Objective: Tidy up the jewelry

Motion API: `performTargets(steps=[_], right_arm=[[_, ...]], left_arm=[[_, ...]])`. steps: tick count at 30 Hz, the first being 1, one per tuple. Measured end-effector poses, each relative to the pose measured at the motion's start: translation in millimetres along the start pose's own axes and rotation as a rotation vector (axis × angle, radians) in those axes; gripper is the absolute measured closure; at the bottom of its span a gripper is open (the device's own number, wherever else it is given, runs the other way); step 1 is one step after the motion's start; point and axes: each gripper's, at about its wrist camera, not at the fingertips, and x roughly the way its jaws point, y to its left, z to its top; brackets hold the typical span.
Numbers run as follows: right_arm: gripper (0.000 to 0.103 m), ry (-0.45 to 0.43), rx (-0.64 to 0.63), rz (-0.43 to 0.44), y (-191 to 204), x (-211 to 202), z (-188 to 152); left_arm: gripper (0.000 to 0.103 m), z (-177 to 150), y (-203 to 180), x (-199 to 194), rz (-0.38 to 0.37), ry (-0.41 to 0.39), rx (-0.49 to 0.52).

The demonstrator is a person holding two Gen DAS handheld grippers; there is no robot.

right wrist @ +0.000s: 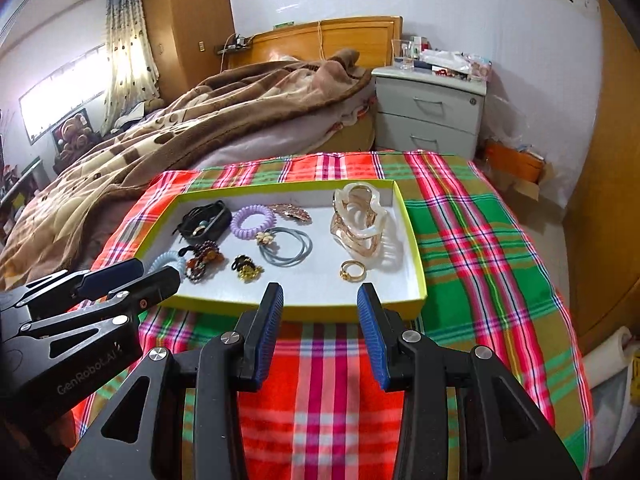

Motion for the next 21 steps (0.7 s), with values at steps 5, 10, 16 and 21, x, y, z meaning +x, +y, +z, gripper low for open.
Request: performTargets(steps=[5, 10, 16, 21], right_arm=[[0.063, -0.010, 0.005, 0.002, 3, -7, -4], [0.063, -0.015, 0.001, 0.003, 8, -11, -7], [0.063, -0.015, -0.007, 0.004, 13, -15, -11], [0.063, -0.015, -0.006, 0.005, 14, -18, -13]], left_arm=[[0.061, -11, 3, -8, 0.019, -0.011, -0.025], [0.061, -18, 5, -14, 0.035, -0.016, -0.030], [0.061, -22, 7, -19, 0.035, -0.023, -0.037], [0.061, -25, 10, -18, 0.038, -0.008, -0.052]])
